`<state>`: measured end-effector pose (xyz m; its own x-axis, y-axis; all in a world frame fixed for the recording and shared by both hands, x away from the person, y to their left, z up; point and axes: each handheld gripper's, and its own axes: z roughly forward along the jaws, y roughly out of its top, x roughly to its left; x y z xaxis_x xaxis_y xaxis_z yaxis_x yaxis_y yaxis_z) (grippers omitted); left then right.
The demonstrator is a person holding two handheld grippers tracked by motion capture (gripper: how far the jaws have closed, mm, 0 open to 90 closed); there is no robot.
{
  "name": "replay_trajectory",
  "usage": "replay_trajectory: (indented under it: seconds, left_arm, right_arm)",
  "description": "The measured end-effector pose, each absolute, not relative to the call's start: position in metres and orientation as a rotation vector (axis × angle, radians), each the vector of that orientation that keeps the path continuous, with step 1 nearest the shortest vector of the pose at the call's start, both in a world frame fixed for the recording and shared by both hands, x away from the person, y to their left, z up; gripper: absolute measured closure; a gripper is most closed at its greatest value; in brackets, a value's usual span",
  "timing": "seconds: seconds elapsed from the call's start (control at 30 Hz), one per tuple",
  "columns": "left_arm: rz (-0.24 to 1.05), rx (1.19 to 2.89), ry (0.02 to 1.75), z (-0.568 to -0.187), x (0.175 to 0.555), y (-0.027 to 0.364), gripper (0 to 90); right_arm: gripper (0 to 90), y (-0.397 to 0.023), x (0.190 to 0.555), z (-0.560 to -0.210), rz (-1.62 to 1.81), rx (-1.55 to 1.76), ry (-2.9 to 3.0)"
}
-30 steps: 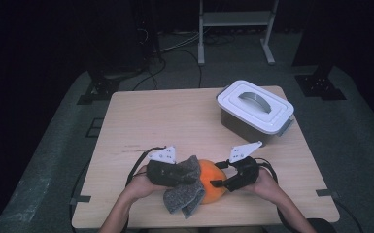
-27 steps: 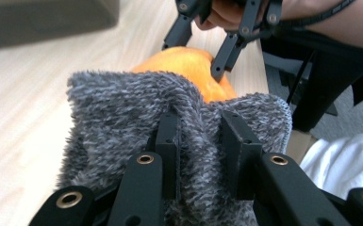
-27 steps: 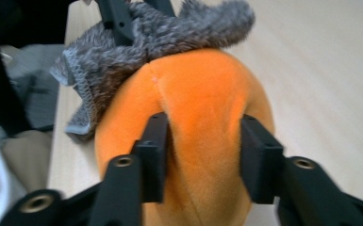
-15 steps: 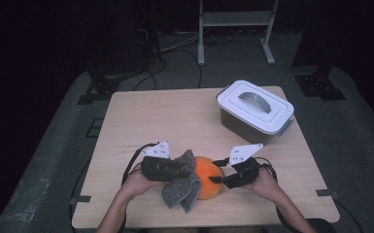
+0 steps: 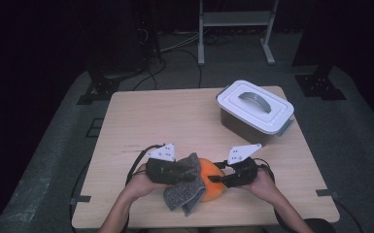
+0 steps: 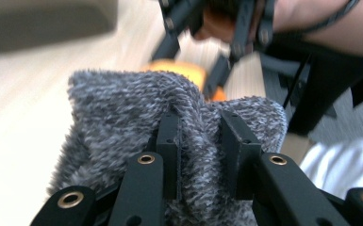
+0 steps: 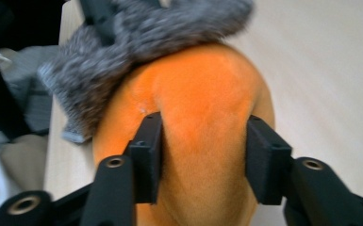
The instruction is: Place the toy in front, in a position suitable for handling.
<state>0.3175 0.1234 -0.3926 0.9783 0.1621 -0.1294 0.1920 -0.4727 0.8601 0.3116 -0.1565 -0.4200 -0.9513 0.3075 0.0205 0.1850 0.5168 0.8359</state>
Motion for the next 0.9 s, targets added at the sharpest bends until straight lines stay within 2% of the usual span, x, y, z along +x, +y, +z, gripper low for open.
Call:
replay_trajectory:
  seconds: [0.13, 0.27, 0.4, 0.5, 0.53, 0.63, 0.77, 0.83, 0.87, 0.9]
  left_arm:
    - [-0.003, 2.09, 0.249, -0.391, 0.316, 0.124, 71.4]
    - [-0.02, 2.121, 0.28, -0.4, 0.322, 0.134, 71.0]
    - [0.027, 2.178, 0.329, -0.408, 0.326, 0.143, 70.7]
    - [-0.02, 2.139, 0.336, -0.411, 0.328, 0.142, 70.8]
    - [-0.032, 2.131, 0.321, -0.411, 0.327, 0.14, 70.8]
    - [-0.043, 2.136, 0.288, -0.409, 0.324, 0.133, 70.8]
    - [-0.091, 2.134, 0.244, -0.41, 0.321, 0.128, 70.7]
    - [-0.083, 2.139, 0.254, -0.411, 0.322, 0.127, 70.3]
    - [-0.075, 2.14, 0.262, -0.411, 0.323, 0.128, 70.4]
    - [-0.064, 2.138, 0.271, -0.411, 0.324, 0.13, 70.6]
  right_arm:
    - [53.0, -0.153, 0.306, -0.417, 1.4, 0.296, 2.602]
    - [53.5, -0.161, 0.308, -0.419, 1.371, 0.297, 2.615]
    - [53.5, -0.169, 0.31, -0.418, 1.353, 0.317, 2.602]
    - [53.2, -0.175, 0.311, -0.417, 1.367, 0.329, 2.581]
    - [51.5, -0.175, 0.312, -0.418, 1.367, 0.332, 2.588]
    - [35.6, -0.174, 0.314, -0.417, 1.385, 0.385, 2.621]
    - [28.2, -0.176, 0.319, -0.416, 1.477, 0.477, 2.645]
    - [31.8, -0.172, 0.32, -0.42, 1.453, 0.514, 2.656]
    - [38.5, -0.171, 0.32, -0.422, 1.451, 0.525, 2.656]
    - [48.8, -0.17, 0.318, -0.422, 1.449, 0.514, 2.64]
